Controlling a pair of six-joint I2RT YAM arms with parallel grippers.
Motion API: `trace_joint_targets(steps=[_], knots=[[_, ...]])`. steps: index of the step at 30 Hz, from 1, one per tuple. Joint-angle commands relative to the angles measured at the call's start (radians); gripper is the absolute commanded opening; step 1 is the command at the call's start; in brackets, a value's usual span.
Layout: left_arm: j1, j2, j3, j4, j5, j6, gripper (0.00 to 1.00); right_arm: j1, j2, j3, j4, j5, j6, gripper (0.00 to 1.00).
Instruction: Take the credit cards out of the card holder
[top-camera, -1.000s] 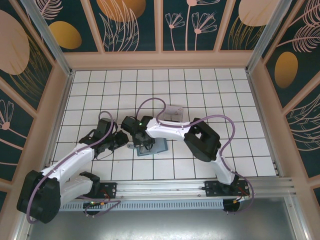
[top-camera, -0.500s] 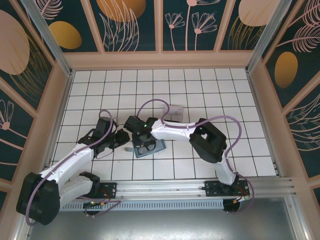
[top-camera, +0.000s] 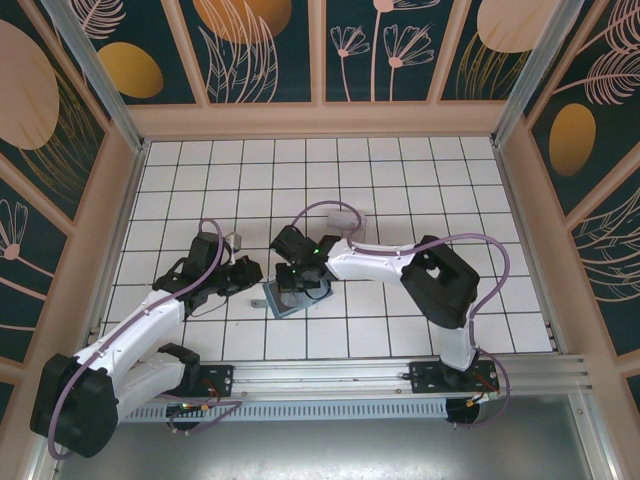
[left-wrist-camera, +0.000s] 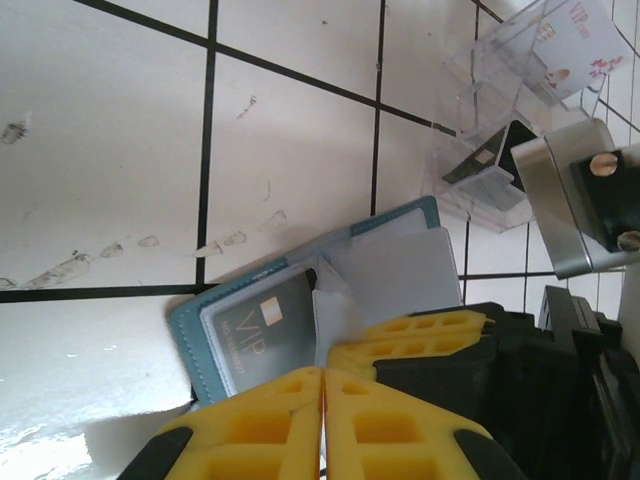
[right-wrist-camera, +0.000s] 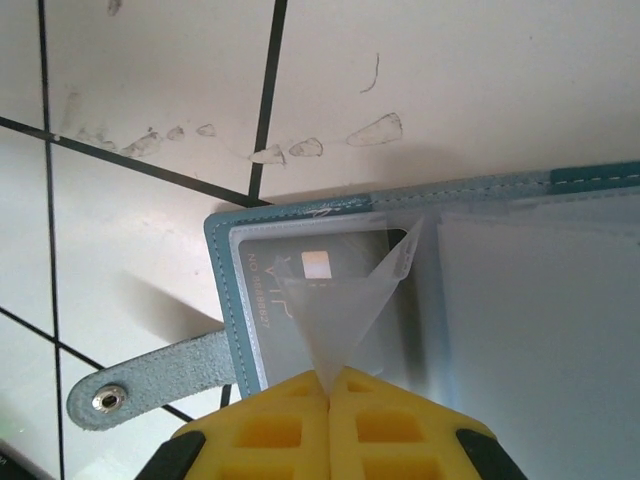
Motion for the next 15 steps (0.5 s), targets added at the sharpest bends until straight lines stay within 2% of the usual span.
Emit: trace_joint_targets(steps=[1, 9, 15], knots=[[0.004, -0.001, -0.021, 0.043, 0.044, -0.003, 0.09, -0.010, -0.059, -0.037, 0.094, -0.065, -0.037, 0.06], [-0.033, 0.086, -0.054, 0.072, 0.022, -0.042, 0.08, -0.038, -0.116, -0.142, 0.214, -0.148, -0.025, 0.04], [-0.118, 0.173, -0.070, 0.145, 0.004, -0.088, 0.08, -0.054, -0.133, -0.187, 0.284, -0.204, 0.005, 0.05]])
